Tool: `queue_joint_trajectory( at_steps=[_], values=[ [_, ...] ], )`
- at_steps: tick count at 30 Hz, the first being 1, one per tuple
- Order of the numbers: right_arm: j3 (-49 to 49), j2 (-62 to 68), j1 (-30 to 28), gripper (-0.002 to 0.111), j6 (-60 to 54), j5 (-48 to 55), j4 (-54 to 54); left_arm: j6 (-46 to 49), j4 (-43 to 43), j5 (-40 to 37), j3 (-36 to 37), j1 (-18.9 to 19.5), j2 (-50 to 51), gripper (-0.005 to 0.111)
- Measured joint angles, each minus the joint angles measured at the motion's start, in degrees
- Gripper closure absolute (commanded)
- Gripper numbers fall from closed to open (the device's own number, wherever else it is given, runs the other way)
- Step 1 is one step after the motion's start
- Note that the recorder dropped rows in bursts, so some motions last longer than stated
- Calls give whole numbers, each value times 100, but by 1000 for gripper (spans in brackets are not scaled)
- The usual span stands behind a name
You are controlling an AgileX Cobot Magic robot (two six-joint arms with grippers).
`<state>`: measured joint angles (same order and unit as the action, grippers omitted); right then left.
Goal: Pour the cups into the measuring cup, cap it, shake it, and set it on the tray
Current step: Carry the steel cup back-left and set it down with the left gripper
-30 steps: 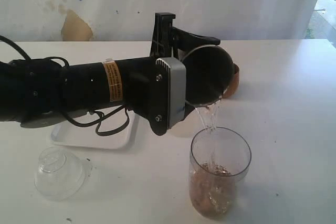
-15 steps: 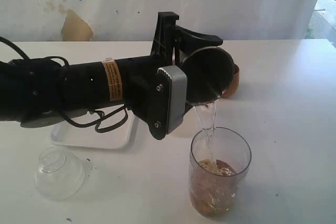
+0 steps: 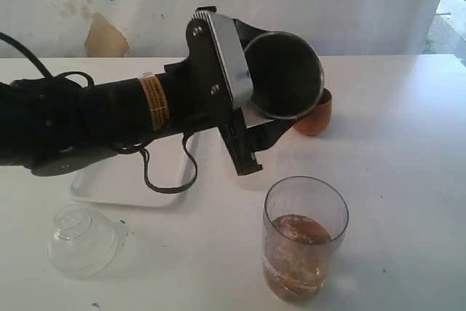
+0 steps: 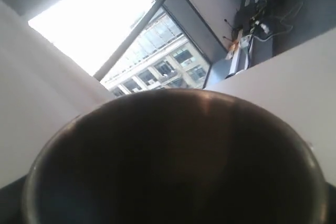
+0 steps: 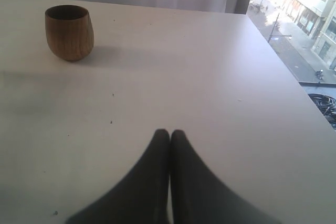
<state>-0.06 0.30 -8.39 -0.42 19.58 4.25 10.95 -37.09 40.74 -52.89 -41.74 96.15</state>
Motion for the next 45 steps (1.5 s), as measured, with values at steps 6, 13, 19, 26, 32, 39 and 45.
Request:
queue_joint_trajectory(
  at_steps=[6, 13, 19, 26, 32, 39, 45],
  values=[
    [0, 0, 0, 108, 42, 0, 0, -1909, 642, 0, 0, 121, -11, 107],
    [0, 0, 0, 108, 42, 0, 0, -2662, 1078, -483, 54, 1017, -376, 107],
    [0, 0, 0, 108, 42, 0, 0, -2836, 1111, -704, 152, 2264, -758, 107],
    [0, 0, 0, 108, 42, 0, 0, -2958, 1160, -702, 227, 3589, -596, 107],
    [0, 0, 0, 108, 42, 0, 0, -3005, 1195, -345, 403, 4256, 114, 107],
    [0, 0, 0, 108, 42, 0, 0, -2936, 1206, 421, 451, 4631, 1155, 107],
    [0, 0, 0, 108, 42, 0, 0, -1820, 1393, 1730, 451, 4687, 1820, 107]
  ],
)
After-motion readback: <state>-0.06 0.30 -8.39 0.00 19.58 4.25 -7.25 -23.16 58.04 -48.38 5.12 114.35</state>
